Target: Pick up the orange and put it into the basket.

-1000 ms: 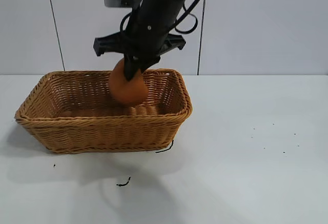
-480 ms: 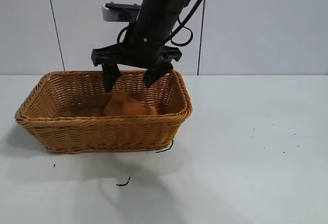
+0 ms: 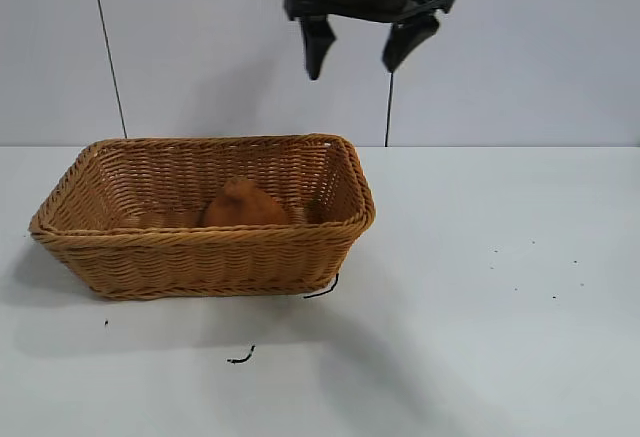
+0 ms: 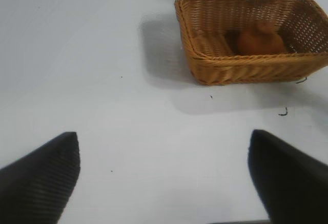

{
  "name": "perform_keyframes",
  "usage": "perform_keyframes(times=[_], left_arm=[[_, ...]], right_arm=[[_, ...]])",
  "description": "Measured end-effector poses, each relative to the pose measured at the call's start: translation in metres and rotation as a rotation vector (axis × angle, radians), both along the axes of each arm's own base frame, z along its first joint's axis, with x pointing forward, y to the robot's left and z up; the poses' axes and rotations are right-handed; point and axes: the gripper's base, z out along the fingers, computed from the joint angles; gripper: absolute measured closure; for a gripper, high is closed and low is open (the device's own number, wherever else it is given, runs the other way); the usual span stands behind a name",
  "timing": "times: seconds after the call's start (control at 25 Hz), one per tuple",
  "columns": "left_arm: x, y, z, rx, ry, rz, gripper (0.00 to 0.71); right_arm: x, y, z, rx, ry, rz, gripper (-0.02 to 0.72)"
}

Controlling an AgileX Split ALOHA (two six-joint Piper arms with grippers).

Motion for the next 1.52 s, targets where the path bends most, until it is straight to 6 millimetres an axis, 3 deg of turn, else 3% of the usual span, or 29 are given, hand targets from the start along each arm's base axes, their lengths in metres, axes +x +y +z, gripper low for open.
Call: perform_keyframes(times=[0.12, 0.28, 0.48, 0.64, 0.84, 1.2, 1.52], left_arm=[[0.0, 0.0, 0.0, 0.0, 0.0, 0.0, 0.071], [0.0, 0.0, 0.0, 0.0, 0.0, 0.0, 0.071], [0.0, 0.0, 0.0, 0.0, 0.0, 0.0, 0.071], [0.0, 0.0, 0.0, 0.0, 0.0, 0.0, 0.071], [0.0, 0.0, 0.0, 0.0, 0.0, 0.0, 0.071], [0.0, 0.0, 0.0, 0.0, 0.0, 0.0, 0.071], [0.0, 0.0, 0.0, 0.0, 0.0, 0.0, 0.071]], right_arm=[[0.001, -0.042, -0.001, 0.017, 0.036, -0.09, 0.071], [-0.001, -0.075, -0.004, 0.023, 0.075, -0.156, 0.099], [-0.009, -0.077, -0.016, 0.063, 0.138, -0.134, 0.112], [-0.035, -0.073, -0.013, 0.063, 0.194, -0.115, 0.113], [-0.096, -0.073, -0.001, 0.051, 0.28, -0.087, 0.113], [-0.249, -0.071, 0.033, 0.045, 0.275, -0.064, 0.114], [-0.366, -0.07, 0.021, 0.048, 0.122, -0.061, 0.114]])
